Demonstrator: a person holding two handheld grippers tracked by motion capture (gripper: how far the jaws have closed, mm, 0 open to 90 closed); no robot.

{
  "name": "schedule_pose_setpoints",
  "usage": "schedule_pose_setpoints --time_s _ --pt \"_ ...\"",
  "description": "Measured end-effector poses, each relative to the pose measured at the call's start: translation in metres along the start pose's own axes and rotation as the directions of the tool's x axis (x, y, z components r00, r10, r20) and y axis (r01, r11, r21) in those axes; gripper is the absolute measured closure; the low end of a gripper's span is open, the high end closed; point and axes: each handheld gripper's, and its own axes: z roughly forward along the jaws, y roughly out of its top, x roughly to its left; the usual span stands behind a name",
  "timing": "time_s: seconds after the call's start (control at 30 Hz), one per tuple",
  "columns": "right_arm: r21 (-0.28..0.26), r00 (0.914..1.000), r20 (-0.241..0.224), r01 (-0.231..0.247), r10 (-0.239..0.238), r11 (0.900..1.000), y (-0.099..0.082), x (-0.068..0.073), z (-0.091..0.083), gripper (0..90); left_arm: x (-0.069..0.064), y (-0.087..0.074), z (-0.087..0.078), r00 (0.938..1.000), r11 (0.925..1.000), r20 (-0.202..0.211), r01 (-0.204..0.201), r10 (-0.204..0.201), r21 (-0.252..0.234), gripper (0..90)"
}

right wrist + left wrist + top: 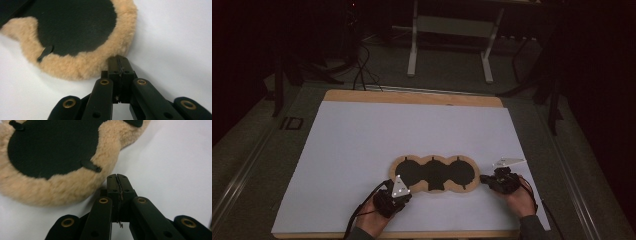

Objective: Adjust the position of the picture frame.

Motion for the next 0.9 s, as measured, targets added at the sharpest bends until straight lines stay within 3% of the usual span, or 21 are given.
schedule_pose_setpoints --time_s 0.13,0.23,0.27,0.47,0.53,0.57,0.63,0.9 --pt "0.004 0.9985 -0.036 0.041 -0.041 0.9991 0.003 0.009 0.001 90.0 0.010 -0.002 -0.004 0.9992 0.9992 -0.013 0.039 -0.039 -0.005 90.0" --pt "-0.037 0.9926 -0.109 0.048 -0.052 0.9981 0.006 0.014 -0.002 90.0 0.012 -0.002 -0.004 0.9991 0.9993 -0.026 0.034 -0.034 -0.012 90.0" --pt "-0.043 0.9923 -0.106 0.059 -0.063 0.9973 0.007 0.016 -0.002 90.0 0.012 -0.002 -0.004 0.9991 0.9993 -0.026 0.034 -0.034 -0.012 90.0" --pt "-0.080 0.9964 -0.037 0.073 -0.076 0.9942 0.013 0.020 -0.002 89.9 0.012 -0.002 -0.003 0.9986 0.9996 -0.047 0.024 -0.024 -0.012 90.0" --pt "-0.080 0.9964 -0.037 0.073 -0.076 0.9942 0.013 0.020 -0.002 89.9 0.012 -0.002 -0.003 0.9985 0.9997 -0.049 0.024 -0.025 -0.009 90.0" --pt "-0.092 0.9974 -0.021 0.066 -0.068 0.9936 0.014 0.019 -0.002 89.9 0.014 -0.001 -0.003 0.9980 0.9994 -0.054 0.033 -0.033 -0.006 90.0" --pt "-0.101 0.9971 0.057 0.055 -0.050 0.9933 0.019 0.017 0.001 89.7 0.016 -0.001 -0.002 0.9972 0.9993 -0.065 0.037 -0.037 -0.003 90.0" --pt "-0.095 0.9953 0.093 -0.017 0.026 0.9953 0.027 0.004 0.014 89.4 0.027 -0.001 -0.003 0.9924 0.9984 -0.110 0.056 -0.057 -0.003 90.0"
